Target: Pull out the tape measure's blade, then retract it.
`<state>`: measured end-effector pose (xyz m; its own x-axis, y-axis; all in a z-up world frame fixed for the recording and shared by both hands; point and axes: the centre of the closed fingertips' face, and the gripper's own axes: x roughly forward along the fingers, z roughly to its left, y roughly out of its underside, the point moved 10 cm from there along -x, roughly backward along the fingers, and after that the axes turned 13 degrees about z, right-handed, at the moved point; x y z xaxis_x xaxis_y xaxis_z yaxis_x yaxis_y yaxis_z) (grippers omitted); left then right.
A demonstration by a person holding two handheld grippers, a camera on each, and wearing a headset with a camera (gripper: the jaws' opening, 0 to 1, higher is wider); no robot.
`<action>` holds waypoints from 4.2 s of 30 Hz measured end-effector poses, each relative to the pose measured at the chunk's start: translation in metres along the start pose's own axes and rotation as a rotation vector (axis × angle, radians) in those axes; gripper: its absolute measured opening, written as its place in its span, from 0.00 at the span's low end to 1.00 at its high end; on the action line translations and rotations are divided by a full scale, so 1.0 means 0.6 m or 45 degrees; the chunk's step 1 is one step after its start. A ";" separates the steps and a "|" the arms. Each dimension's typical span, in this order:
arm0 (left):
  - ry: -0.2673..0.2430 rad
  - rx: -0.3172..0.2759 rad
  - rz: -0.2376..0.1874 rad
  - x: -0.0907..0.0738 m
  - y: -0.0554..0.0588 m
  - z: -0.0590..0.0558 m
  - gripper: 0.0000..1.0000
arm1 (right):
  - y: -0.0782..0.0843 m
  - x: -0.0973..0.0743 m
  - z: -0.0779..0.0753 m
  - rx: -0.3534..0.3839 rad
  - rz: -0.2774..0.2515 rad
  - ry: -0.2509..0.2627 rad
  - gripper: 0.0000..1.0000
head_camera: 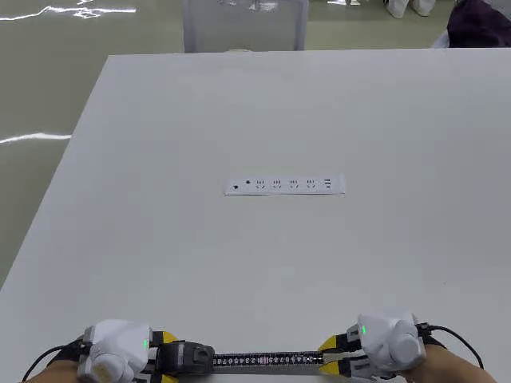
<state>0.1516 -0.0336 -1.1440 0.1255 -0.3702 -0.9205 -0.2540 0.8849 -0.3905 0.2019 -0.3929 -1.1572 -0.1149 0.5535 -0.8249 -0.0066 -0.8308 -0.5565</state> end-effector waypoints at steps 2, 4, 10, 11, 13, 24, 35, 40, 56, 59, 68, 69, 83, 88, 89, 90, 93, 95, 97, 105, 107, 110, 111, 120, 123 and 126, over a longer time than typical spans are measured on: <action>-0.002 -0.002 -0.001 0.000 0.000 0.000 0.29 | 0.000 -0.002 0.000 0.000 0.002 0.000 0.09; -0.002 -0.001 0.000 0.000 0.000 0.000 0.29 | 0.004 -0.002 -0.001 0.000 0.001 0.001 0.09; -0.002 -0.003 0.001 0.000 0.000 0.000 0.29 | 0.008 -0.006 -0.004 0.001 0.005 0.004 0.09; -0.002 -0.003 0.001 0.000 -0.001 0.000 0.29 | 0.008 -0.007 -0.003 0.002 0.006 0.003 0.09; -0.002 -0.003 0.002 0.000 -0.002 -0.001 0.29 | 0.010 -0.008 -0.003 0.005 0.008 0.001 0.09; -0.003 -0.006 0.007 0.001 -0.001 0.000 0.29 | 0.015 -0.012 -0.004 0.005 0.016 -0.007 0.09; -0.002 -0.008 0.011 0.001 -0.003 0.000 0.29 | 0.022 -0.016 -0.006 0.009 0.029 -0.012 0.09; 0.000 -0.006 0.015 0.001 -0.003 0.000 0.29 | 0.025 -0.019 -0.005 0.013 0.031 -0.011 0.09; -0.001 -0.005 0.024 0.001 -0.006 0.000 0.29 | 0.038 -0.024 -0.004 0.025 0.033 -0.010 0.09; 0.000 -0.004 0.027 0.001 -0.006 0.000 0.29 | 0.038 -0.025 -0.003 0.028 0.033 -0.013 0.09; 0.001 -0.002 0.033 0.001 -0.008 -0.001 0.29 | 0.046 -0.028 -0.003 0.035 0.036 -0.010 0.09; 0.001 -0.002 0.034 0.001 -0.009 -0.001 0.29 | 0.046 -0.030 -0.003 0.034 0.036 -0.009 0.09; 0.005 0.005 0.040 0.002 -0.011 -0.001 0.30 | 0.063 -0.038 0.000 0.054 0.047 -0.006 0.09; 0.007 0.007 0.040 0.004 -0.013 -0.001 0.30 | 0.067 -0.032 0.000 0.059 0.060 -0.008 0.10; 0.010 0.007 0.040 0.005 -0.014 0.001 0.30 | 0.066 -0.031 0.001 0.054 0.067 -0.005 0.10; 0.011 0.008 0.042 0.006 -0.015 0.001 0.30 | 0.066 -0.030 0.001 0.051 0.070 -0.001 0.10; 0.017 0.013 0.046 0.006 -0.018 0.001 0.30 | 0.067 -0.028 0.000 0.047 0.082 0.004 0.11; 0.018 0.012 0.044 0.006 -0.018 0.001 0.30 | 0.067 -0.028 -0.001 0.040 0.086 0.014 0.11; 0.019 0.011 0.044 0.005 -0.018 0.001 0.30 | 0.067 -0.027 -0.002 0.041 0.091 0.013 0.11; 0.021 0.021 0.052 0.007 -0.018 0.002 0.30 | 0.066 -0.023 0.001 0.030 0.107 0.033 0.13; 0.021 0.024 0.053 0.005 -0.019 0.002 0.30 | 0.065 -0.023 0.003 0.015 0.114 0.041 0.13; 0.021 0.026 0.063 0.006 -0.020 0.001 0.31 | 0.065 -0.022 0.004 0.007 0.120 0.052 0.14; 0.019 0.036 0.069 0.006 -0.020 0.001 0.31 | 0.065 -0.023 0.005 -0.002 0.119 0.057 0.14; 0.008 0.054 0.076 0.006 -0.020 0.001 0.31 | 0.061 -0.020 0.009 0.013 0.113 0.067 0.18; 0.000 0.065 0.077 0.007 -0.020 0.000 0.32 | 0.060 -0.020 0.011 0.015 0.111 0.067 0.20; -0.011 0.076 0.082 0.008 -0.021 -0.001 0.32 | 0.061 -0.022 0.013 0.021 0.113 0.072 0.21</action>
<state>0.1546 -0.0465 -1.1433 0.1190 -0.3098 -0.9433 -0.2043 0.9221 -0.3286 0.1953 -0.4310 -1.1659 -0.0594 0.4797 -0.8754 -0.0153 -0.8773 -0.4797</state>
